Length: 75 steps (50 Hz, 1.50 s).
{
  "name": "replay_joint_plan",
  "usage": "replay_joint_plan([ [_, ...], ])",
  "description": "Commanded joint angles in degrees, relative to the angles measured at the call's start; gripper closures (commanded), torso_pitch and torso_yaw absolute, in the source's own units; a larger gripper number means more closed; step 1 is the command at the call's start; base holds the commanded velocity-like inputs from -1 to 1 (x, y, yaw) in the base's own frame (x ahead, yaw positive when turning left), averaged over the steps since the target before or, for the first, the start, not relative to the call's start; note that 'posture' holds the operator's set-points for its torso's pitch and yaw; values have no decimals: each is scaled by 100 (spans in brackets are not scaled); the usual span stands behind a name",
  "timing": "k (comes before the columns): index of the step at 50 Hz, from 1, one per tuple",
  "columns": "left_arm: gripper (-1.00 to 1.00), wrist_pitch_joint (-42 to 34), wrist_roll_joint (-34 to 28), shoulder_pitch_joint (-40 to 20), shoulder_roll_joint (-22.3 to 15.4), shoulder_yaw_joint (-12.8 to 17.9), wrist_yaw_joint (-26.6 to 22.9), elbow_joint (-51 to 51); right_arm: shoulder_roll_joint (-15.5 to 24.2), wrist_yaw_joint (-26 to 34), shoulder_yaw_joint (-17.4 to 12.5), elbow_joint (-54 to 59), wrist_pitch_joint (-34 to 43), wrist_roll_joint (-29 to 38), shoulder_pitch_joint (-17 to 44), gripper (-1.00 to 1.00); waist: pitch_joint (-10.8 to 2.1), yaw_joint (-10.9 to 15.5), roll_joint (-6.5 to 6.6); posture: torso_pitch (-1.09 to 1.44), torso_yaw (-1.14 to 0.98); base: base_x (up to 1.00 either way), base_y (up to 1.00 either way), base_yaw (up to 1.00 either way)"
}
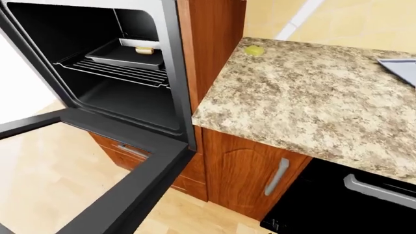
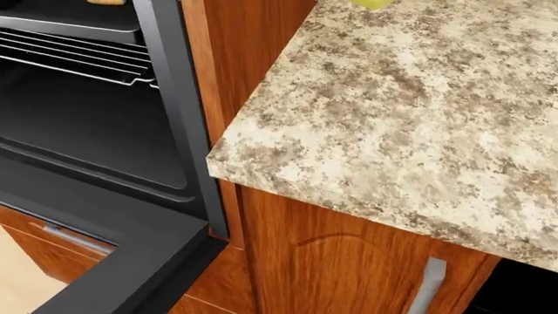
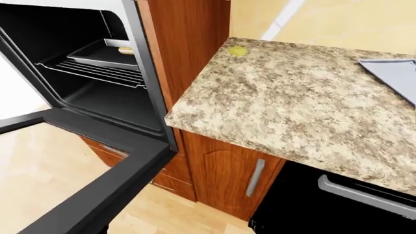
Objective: Close the oven door.
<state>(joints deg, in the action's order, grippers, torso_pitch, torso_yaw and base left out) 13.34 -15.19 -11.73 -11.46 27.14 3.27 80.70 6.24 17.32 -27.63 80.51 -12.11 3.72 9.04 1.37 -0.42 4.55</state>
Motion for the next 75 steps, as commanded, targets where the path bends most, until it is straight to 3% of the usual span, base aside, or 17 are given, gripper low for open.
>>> replay_joint_plan([
  [1,-100,99,12,-64,-43,9,24,-97,32,43,6,-78,-76,-4,64,-100,-74,37,-86,0,0,22,0,0],
  [3,-100,97,13,-65,-43,10,25,-97,29,46,8,-78,-72,-1,62,-100,-17,43,-44,0,0,20,0,0],
  [6,-100,91,14,-67,-43,12,25,-97,26,55,5,-78,-66,0,60,-100,-39,87,-148,0,0,21,0,0],
  [8,-100,83,20,-71,-49,20,22,-97,23,11,36,-77,-117,49,57,-100,-7,100,-277,0,0,21,0,0],
  [9,-100,79,28,-70,-54,29,22,-97,16,-9,50,-76,-83,75,61,-100,152,114,-364,0,0,0,0,0],
  [10,-100,78,29,-69,-55,32,26,-98,12,18,46,-76,-70,77,61,-100,69,102,-415,0,0,0,0,0],
  [12,-100,86,31,-63,-54,42,25,-97,6,3,66,-74,25,137,41,-100,8,83,-742,0,0,0,0,0],
  [13,-100,104,28,-57,-53,48,27,-97,2,11,72,-74,65,163,33,-100,58,99,-534,0,0,0,0,0],
  [21,-100,115,-38,-55,-51,106,178,-96,-31,132,121,-71,241,333,27,-100,-55,-33,-427,0,0,0,0,0],
  [31,-100,-2,64,-435,-210,137,365,-108,-59,268,177,-69,338,485,9,-100,-62,-39,-334,0,0,0,0,0],
  [42,-100,3,255,-754,-334,26,354,-117,-67,292,186,-69,369,530,8,-100,-36,-63,-308,0,0,0,0,0],
  [46,-100,38,456,-863,-361,-9,143,-126,-67,281,179,-69,378,531,7,-100,-46,-51,-308,0,0,0,0,0],
  [58,-100,697,861,-1247,-520,-569,-43,-165,-74,287,180,-68,389,527,7,-100,-126,-6,-346,0,0,0,0,0],
  [75,-100,1055,1197,-1532,-597,-953,-153,-217,-91,303,174,-68,403,531,3,-100,-213,16,-385,0,0,0,0,0],
])
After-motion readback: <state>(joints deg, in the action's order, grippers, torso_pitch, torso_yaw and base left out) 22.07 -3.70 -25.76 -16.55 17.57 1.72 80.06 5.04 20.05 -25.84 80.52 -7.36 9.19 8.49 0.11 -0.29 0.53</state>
